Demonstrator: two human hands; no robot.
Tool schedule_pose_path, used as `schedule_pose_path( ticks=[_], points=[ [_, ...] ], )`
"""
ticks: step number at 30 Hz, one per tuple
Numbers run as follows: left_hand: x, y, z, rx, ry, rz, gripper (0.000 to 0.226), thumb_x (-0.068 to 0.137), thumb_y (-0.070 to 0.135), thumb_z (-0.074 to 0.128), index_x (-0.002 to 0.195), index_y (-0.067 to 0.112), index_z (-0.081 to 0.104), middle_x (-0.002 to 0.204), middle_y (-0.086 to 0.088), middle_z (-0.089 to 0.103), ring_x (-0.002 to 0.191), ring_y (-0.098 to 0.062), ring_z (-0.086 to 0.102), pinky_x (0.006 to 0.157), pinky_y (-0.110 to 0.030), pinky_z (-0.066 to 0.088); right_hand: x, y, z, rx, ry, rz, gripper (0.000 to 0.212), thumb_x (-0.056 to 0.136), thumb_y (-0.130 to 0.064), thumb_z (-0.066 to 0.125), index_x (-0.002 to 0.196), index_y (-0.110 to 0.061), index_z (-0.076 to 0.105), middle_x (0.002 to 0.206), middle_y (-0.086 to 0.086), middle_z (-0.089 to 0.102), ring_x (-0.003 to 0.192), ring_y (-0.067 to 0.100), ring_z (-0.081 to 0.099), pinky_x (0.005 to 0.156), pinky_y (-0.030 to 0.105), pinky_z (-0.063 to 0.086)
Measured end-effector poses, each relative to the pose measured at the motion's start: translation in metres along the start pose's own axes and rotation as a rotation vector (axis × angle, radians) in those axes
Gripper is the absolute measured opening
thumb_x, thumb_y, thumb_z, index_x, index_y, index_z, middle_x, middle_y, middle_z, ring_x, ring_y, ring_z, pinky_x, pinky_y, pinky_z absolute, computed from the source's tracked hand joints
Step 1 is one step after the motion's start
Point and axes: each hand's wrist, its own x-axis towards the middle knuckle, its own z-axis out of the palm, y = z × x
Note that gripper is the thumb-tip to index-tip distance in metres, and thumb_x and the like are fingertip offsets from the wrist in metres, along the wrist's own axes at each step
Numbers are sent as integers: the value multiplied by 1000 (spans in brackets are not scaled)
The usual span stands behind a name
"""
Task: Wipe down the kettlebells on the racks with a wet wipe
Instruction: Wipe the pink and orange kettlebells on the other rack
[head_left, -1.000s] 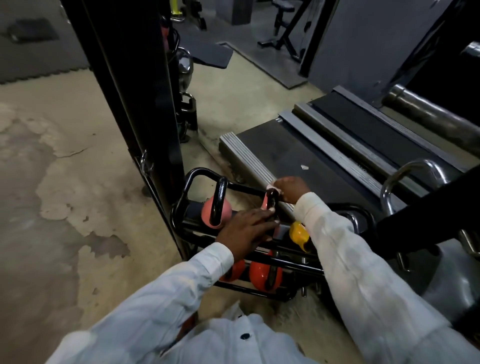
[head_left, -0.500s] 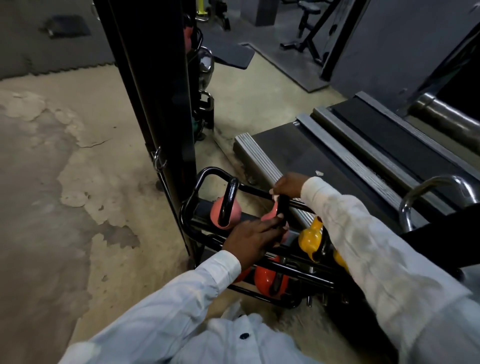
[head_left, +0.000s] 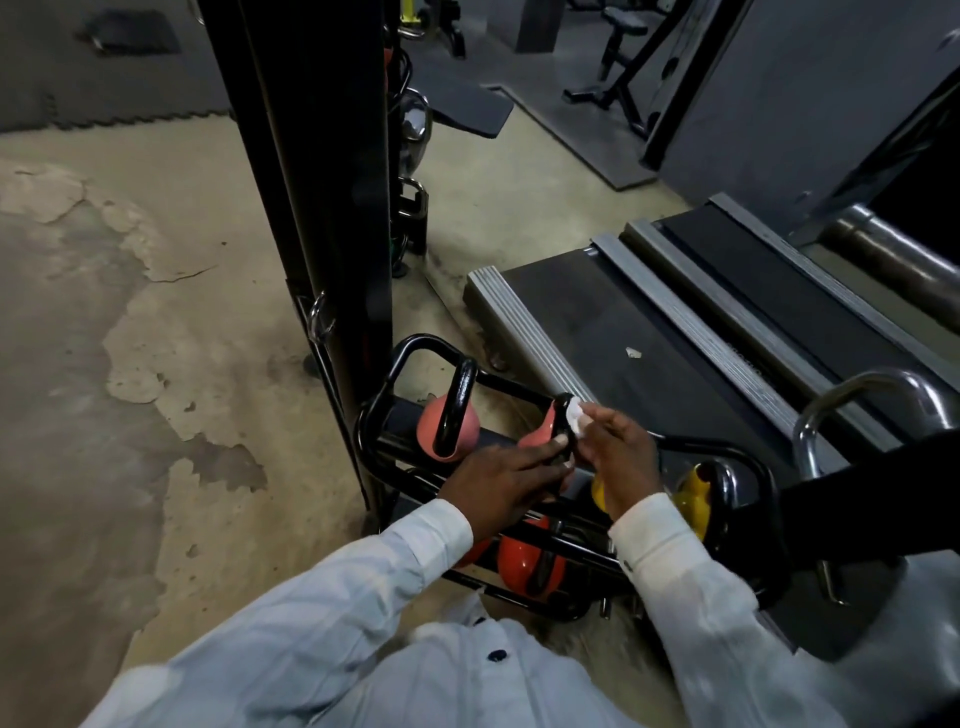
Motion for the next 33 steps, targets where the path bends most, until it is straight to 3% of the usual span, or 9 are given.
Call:
schedule_pose_path(
  ticks=[5,8,11,18,21,24,28,30,33],
  points=[
    [-3,2,0,4,-18,-39,44,89,33,45,130,27,60,148,6,45,83,-23,70,56,-29,53,78,-36,4,-957,-277,-155,14,87,-32,62,81,-27,74,92,-1,74,92,20,69,91,42,53],
    [-5,4,1,41,-46,-62,50,84,26,43,132,29,57,151,7,42,79,-22,70,47,-26,47,100,-64,23,-1432,-554,-95,16,93,-38,61,84,-28,69,93,-2,69,95,21,64,93,33,49],
    [-6,7,1,56,-55,-91,49,84,23,47,132,30,57,150,6,43,77,-21,70,46,-24,43,95,-83,54,-1760,-805,-96,25,94,-42,57,86,-23,71,84,-1,63,91,24,62,87,30,48],
    [-7,14,-1,8,-31,-87,54,80,16,69,132,28,58,149,5,45,69,-25,70,45,-28,48,58,-77,90,-2368,-1117,-218,38,98,-35,43,114,-11,69,116,12,68,105,32,62,90,33,49],
    [-7,12,2,-16,-55,-110,51,84,14,57,134,26,56,151,4,42,74,-30,70,47,-32,52,62,-91,76,-2138,-1020,-237,31,94,-32,53,106,-12,73,107,8,70,98,27,65,83,27,47],
    [-5,6,5,7,-74,-143,61,81,13,61,137,31,50,154,7,35,76,-30,70,46,-31,50,79,-90,33,-1689,-653,-299,17,89,-29,64,96,-18,76,96,3,70,92,20,65,78,22,42],
    [-6,4,7,8,-73,-120,56,83,21,53,137,36,48,155,12,33,78,-27,71,47,-32,52,63,-32,-7,-532,-113,75,13,87,-24,68,77,-16,64,73,8,63,68,21,63,66,31,52],
    [-7,2,9,6,-53,-111,51,86,30,49,136,39,45,154,14,34,77,-24,71,46,-31,51,42,1,-10,-72,-36,229,6,93,-9,57,87,-10,59,71,11,62,58,19,62,54,26,53],
    [-5,0,8,-31,-28,-92,54,87,29,60,137,40,44,152,14,37,79,-21,71,49,-28,52,12,29,-8,320,-144,322,24,91,-10,52,109,3,61,96,27,66,84,35,67,66,36,60]
  ],
)
